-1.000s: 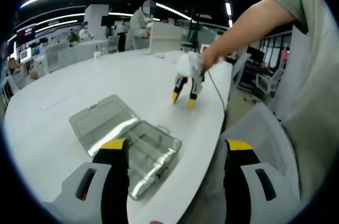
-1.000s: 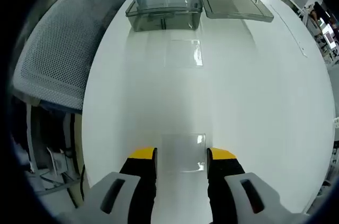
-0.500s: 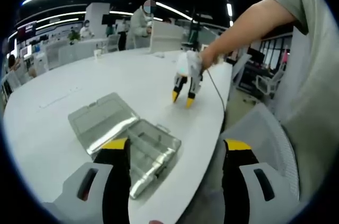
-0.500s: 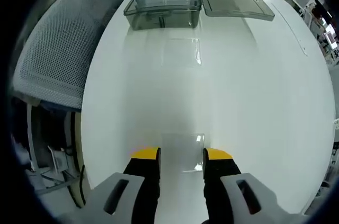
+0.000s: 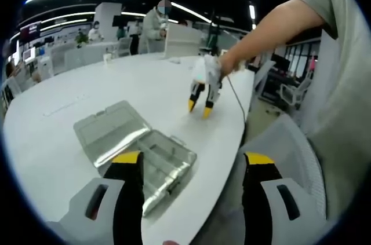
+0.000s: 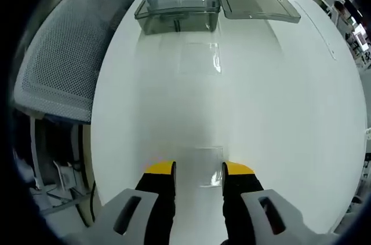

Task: Insert the divider into the dual guide fixture by aligning both edges with the guide slots and pushing it downward to the bottom, including one-sided entry, uneven engagement, binding, and posture correction.

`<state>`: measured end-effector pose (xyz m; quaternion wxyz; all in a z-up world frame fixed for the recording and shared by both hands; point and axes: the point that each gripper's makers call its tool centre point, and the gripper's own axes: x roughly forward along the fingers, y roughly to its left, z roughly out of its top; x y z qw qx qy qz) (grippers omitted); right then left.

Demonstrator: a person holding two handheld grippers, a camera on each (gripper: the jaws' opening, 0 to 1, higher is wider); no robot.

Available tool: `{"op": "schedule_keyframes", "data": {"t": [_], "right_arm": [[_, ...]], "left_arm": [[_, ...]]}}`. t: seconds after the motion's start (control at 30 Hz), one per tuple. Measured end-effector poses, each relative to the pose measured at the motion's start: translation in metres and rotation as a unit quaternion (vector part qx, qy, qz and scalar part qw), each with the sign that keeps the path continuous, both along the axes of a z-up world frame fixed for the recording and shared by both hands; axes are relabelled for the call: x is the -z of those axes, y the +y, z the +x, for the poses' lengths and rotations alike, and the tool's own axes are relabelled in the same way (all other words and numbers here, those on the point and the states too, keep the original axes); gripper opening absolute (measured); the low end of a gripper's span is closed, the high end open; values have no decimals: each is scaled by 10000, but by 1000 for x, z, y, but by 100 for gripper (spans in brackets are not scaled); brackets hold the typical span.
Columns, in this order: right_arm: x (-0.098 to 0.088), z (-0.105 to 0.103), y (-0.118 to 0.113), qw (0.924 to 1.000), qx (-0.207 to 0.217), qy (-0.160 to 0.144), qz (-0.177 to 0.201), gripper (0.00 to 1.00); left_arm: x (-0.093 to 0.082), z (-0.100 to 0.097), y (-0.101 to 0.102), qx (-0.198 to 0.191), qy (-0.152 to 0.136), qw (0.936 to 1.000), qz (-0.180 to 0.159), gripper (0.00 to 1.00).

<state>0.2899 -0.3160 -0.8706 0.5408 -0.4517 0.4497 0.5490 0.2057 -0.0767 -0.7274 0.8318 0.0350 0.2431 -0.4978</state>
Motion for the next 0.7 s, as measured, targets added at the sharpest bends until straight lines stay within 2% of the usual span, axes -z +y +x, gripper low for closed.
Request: {"op": "schedule_keyframes", "data": {"t": [0.37,0.7], "right_arm": [[-7,-2,3,10000,65,-24,-3,26],[-16,-10,16,10000,-4,-43,57,26]], "left_arm": [[-3,-4,-2,-2,-16,10000,-33,66],[-4,-3,-5,-18,-36,9999,-113,65]]}}
